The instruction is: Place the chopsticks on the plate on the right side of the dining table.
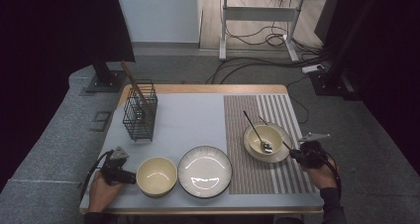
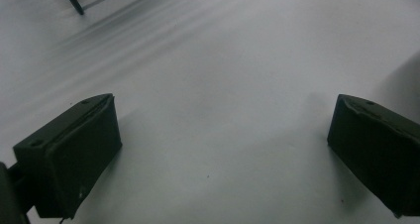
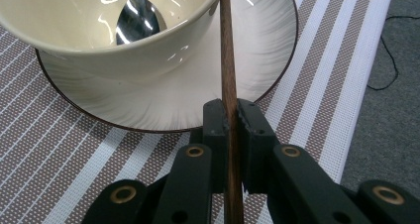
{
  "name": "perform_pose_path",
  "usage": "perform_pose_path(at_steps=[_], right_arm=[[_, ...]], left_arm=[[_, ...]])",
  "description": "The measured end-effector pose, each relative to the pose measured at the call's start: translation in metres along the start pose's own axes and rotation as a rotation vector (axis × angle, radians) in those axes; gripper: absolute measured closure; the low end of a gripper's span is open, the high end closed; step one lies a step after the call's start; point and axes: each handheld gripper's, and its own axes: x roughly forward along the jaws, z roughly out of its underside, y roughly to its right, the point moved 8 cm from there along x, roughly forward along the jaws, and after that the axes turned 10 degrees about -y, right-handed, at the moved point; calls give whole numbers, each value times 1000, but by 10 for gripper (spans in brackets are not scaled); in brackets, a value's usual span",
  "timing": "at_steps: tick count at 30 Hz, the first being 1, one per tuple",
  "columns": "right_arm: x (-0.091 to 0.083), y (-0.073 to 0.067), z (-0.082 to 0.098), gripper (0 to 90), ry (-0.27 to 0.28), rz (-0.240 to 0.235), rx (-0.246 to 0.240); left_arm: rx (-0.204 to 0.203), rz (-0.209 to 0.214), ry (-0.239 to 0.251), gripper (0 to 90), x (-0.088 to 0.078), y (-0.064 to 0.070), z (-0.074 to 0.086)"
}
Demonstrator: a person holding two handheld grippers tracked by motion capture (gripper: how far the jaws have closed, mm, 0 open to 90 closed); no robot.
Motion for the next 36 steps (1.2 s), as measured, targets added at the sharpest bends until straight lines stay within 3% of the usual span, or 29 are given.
perform_pose_path(at_steps=[36], right_arm=[[9,-2,4,830,-35,-11,-28]], left_arm=[[0,0,0,0,0,0,0]])
